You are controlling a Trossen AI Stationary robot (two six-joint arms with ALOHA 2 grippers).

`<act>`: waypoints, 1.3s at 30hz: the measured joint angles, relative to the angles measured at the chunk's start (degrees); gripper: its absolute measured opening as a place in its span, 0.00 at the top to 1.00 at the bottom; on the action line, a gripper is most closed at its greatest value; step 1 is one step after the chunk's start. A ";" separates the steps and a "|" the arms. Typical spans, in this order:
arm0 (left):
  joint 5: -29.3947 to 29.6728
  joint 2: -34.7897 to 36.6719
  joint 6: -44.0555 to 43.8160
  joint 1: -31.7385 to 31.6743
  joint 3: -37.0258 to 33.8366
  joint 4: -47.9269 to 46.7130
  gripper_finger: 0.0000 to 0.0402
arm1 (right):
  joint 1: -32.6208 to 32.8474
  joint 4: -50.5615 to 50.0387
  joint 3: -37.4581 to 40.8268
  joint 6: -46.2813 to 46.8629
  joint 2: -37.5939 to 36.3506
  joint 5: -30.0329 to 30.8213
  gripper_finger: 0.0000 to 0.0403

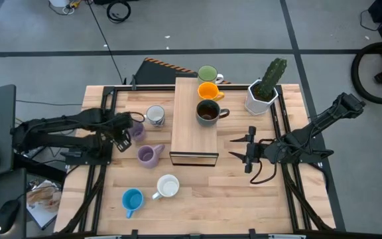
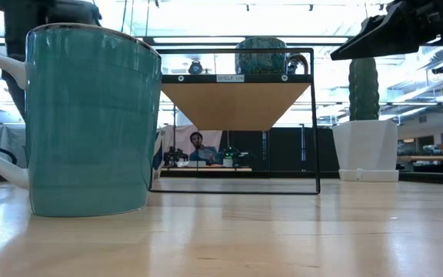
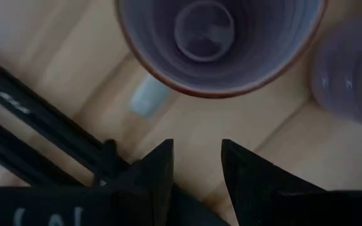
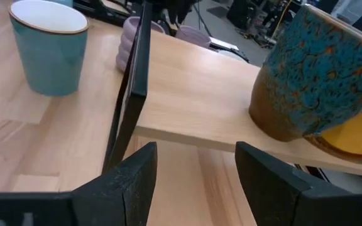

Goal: Place coffee mugs
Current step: Put the top purple mug on the shelf

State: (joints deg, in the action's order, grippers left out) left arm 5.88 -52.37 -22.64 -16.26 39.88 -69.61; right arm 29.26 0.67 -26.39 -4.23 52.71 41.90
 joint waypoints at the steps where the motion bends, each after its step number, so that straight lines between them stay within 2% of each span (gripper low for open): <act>1: -1.01 -0.88 0.98 -0.81 -0.01 -0.04 0.65 | -0.02 -0.12 0.00 0.08 0.00 0.01 0.46; 10: -1.96 -7.37 3.83 -4.41 0.00 -1.01 0.65 | 0.00 0.09 0.89 1.00 0.02 -0.14 0.46; 20: 7.44 -10.69 0.95 -5.83 0.00 -1.13 0.65 | -0.02 1.03 0.92 1.19 0.02 -1.52 0.47; 28: 6.34 -10.65 1.27 -5.65 0.00 -0.77 0.65 | -0.02 1.69 0.92 1.14 0.02 -4.05 0.47; 39: 4.44 -10.63 2.63 -5.65 0.00 5.04 0.65 | 0.00 2.34 0.92 1.05 0.02 -5.97 0.47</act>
State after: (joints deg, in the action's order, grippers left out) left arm 10.32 -63.00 -20.01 -21.91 39.88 -64.57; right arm 29.26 3.01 -25.47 -3.19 52.73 35.92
